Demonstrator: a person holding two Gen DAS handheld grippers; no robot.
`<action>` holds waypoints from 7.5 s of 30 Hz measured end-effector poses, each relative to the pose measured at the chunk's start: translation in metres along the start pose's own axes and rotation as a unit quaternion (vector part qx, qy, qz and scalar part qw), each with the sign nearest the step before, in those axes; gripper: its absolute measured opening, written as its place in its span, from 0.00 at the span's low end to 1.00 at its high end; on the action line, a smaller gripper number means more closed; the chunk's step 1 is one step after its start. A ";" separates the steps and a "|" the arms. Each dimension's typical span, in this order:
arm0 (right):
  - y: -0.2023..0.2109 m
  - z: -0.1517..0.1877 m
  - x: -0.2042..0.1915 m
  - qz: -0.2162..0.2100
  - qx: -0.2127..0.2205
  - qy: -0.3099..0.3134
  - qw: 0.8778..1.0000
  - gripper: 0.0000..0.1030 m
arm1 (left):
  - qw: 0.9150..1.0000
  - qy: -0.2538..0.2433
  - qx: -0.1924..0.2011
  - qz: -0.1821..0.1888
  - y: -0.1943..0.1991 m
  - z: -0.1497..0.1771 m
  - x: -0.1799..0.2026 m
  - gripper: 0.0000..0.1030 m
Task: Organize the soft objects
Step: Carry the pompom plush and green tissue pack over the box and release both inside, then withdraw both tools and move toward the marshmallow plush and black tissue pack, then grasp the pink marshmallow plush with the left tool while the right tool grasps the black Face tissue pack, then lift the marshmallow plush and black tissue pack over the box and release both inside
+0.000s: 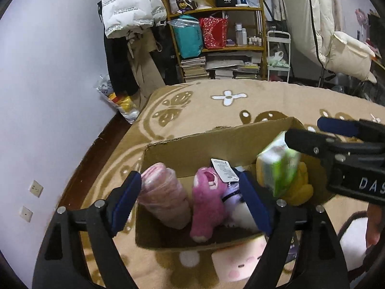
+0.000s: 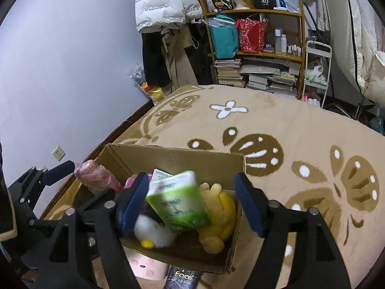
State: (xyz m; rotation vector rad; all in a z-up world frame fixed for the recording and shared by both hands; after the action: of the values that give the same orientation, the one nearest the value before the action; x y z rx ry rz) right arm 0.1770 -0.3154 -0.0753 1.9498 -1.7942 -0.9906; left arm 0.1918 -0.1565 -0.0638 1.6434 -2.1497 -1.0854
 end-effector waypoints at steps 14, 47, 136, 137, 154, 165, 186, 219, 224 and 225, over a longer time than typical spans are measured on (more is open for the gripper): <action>0.038 0.001 -0.008 0.006 0.021 -0.014 1.000 1.00 | 1.000 0.018 -0.002 -0.018 0.041 0.017 -0.019 0.97; 0.066 0.078 -0.003 0.037 -0.025 -0.029 0.999 1.00 | 0.997 0.047 -0.043 -0.033 0.062 0.071 -0.034 0.99; -0.060 0.153 0.028 -0.003 -0.200 -0.134 0.971 0.91 | 0.981 0.007 -0.170 0.089 -0.044 0.126 0.054 0.99; -0.061 0.153 0.028 -0.003 -0.200 -0.133 0.971 0.91 | 0.981 0.008 -0.170 0.089 -0.045 0.127 0.053 0.99; -0.071 0.151 0.015 -0.009 -0.209 -0.119 0.971 0.76 | 0.977 0.020 -0.174 0.125 -0.046 0.134 0.047 0.58; -0.089 0.157 -0.007 -0.033 -0.231 -0.109 0.966 0.50 | 0.979 0.005 -0.169 0.110 -0.029 0.132 0.057 0.41; -0.038 0.130 -0.045 0.000 -0.130 -0.057 0.990 0.46 | 0.993 0.053 -0.096 0.034 0.034 0.118 0.007 0.38; 0.081 -0.007 -0.050 -0.039 0.085 0.015 0.996 0.46 | 0.995 0.033 0.087 -0.036 0.107 -0.005 -0.033 0.38; 0.061 -0.011 -0.051 -0.036 0.080 0.036 0.995 0.47 | 0.995 0.039 0.089 -0.031 0.089 -0.022 -0.037 0.39; 0.057 -0.011 -0.051 -0.034 0.077 0.038 0.996 0.47 | 0.995 0.038 0.089 -0.030 0.086 -0.023 -0.037 0.39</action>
State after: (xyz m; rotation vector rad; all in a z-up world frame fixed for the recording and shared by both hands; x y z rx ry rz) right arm 0.1434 -0.2783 -0.0165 2.1241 -1.8210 -0.8086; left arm 0.1543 -0.1242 0.0193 1.8046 -2.2171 -0.8516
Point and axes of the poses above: each gripper's, at about its wrist camera, not at the fingertips, and y roughly against the way its jaws point, x to its right, z to its underside, the point moved 8 cm from there along -y, roughly the way its jaws point, and after that the axes turned 5 degrees about -z, right-handed, at the moved point
